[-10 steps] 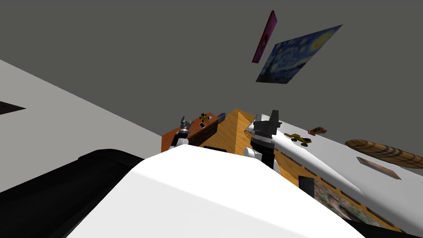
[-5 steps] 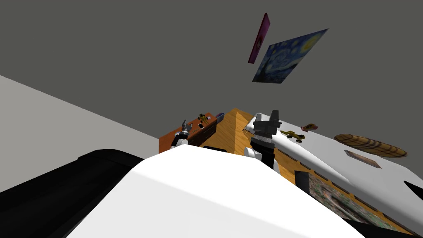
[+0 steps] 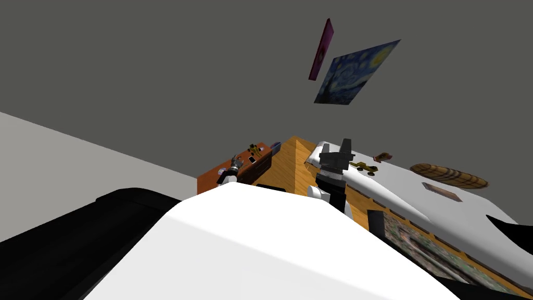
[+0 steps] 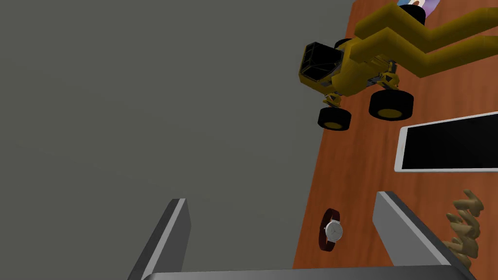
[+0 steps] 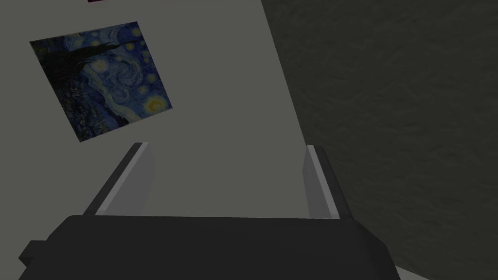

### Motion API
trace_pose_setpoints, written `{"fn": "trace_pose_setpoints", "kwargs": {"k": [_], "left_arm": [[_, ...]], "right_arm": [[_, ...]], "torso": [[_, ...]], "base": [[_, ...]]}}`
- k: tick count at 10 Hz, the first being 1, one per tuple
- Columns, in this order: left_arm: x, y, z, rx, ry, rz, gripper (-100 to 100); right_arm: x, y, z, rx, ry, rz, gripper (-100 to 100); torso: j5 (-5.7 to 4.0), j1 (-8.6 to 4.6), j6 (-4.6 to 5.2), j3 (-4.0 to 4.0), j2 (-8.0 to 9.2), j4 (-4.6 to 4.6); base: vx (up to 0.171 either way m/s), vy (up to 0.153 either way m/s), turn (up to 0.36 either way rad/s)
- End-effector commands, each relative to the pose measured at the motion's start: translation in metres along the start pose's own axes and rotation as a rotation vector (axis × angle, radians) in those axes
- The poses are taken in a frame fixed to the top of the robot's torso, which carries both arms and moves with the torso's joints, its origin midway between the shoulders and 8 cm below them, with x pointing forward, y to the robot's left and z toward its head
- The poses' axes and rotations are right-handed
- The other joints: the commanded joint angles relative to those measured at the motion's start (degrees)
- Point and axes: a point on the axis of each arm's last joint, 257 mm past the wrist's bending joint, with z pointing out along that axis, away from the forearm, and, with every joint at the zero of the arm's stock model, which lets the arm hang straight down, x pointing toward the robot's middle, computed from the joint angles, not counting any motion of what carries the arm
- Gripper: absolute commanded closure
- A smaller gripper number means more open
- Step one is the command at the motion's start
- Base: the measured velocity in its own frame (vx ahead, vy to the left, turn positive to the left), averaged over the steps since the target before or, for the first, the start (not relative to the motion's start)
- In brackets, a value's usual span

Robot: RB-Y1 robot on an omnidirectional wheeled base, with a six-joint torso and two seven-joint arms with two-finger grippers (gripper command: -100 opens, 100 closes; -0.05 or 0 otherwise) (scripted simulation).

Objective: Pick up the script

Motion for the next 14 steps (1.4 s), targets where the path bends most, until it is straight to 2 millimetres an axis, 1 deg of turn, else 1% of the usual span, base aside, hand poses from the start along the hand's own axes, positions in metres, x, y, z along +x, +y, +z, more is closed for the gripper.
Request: {"fn": "trace_pose_setpoints", "kwargs": {"k": [1,2,3,4,5,6,7,8,9,10,13,14], "left_arm": [[-0.018,0.023,0.000,-0.069,-0.033,-0.034,-100],[-0.018,0.024,0.000,-0.069,-0.035,-0.061,-100],[-0.025,0.038,0.001,-0.116,-0.048,-0.080,-100],[-0.031,0.044,0.000,-0.126,-0.062,-0.103,-100],[-0.043,0.062,-0.001,-0.178,-0.085,-0.130,-100],[-0.043,0.063,-0.001,-0.181,-0.086,-0.141,-100],[-0.052,0.080,-0.001,-0.232,-0.105,-0.171,-100],[-0.057,0.088,0.001,-0.261,-0.112,-0.187,-100],[-0.063,0.098,-0.003,-0.285,-0.128,-0.209,-100],[-0.066,0.108,-0.002,-0.324,-0.132,-0.226,-100],[-0.081,0.128,-0.007,-0.381,-0.165,-0.261,-100],[-0.081,0.128,-0.007,-0.381,-0.165,-0.261,-100]], "right_arm": [[0.000,0.000,0.000,0.000,0.000,0.000,0],[0.000,0.000,0.000,0.000,0.000,0.000,0],[0.000,0.000,0.000,0.000,0.000,0.000,0],[0.000,0.000,0.000,0.000,0.000,0.000,0],[0.000,0.000,0.000,0.000,0.000,0.000,0],[0.000,0.000,0.000,0.000,0.000,0.000,0],[0.000,0.000,0.000,0.000,0.000,0.000,0],[0.000,0.000,0.000,0.000,0.000,0.000,0],[0.000,0.000,0.000,0.000,0.000,0.000,0],[0.000,0.000,0.000,0.000,0.000,0.000,0],[0.000,0.000,0.000,0.000,0.000,0.000,0],[0.000,0.000,0.000,0.000,0.000,0.000,0]], "torso": [[0.00,0.00,0.00,0.00,0.00,0.00],[0.00,0.01,0.01,0.00,0.00,0.00],[0.00,0.00,0.01,0.00,0.00,0.00],[0.00,0.00,0.02,0.00,0.01,0.01],[0.00,0.01,-0.01,0.01,0.02,0.00],[0.00,0.02,0.01,0.01,0.01,0.01],[0.00,0.01,0.00,0.01,0.01,0.00],[0.00,0.02,0.02,0.01,0.01,0.01],[0.00,0.05,0.01,0.00,0.00,0.01],[0.01,0.05,-0.01,0.01,0.01,0.00],[0.01,0.04,0.01,0.03,0.04,0.01],[0.00,0.03,-0.02,0.03,0.04,0.01]], "base": [[0.014,0.019,-0.092],[0.008,0.016,-0.069],[0.004,0.014,-0.129],[0.003,0.018,-0.049],[0.006,0.022,-0.088],[0.007,0.022,-0.058],[0.006,0.021,-0.117],[0.007,0.032,-0.162],[0.004,0.032,-0.050],[-0.007,0.032,-0.078],[-0.005,0.025,-0.074],[-0.002,0.010,0.012]]}}
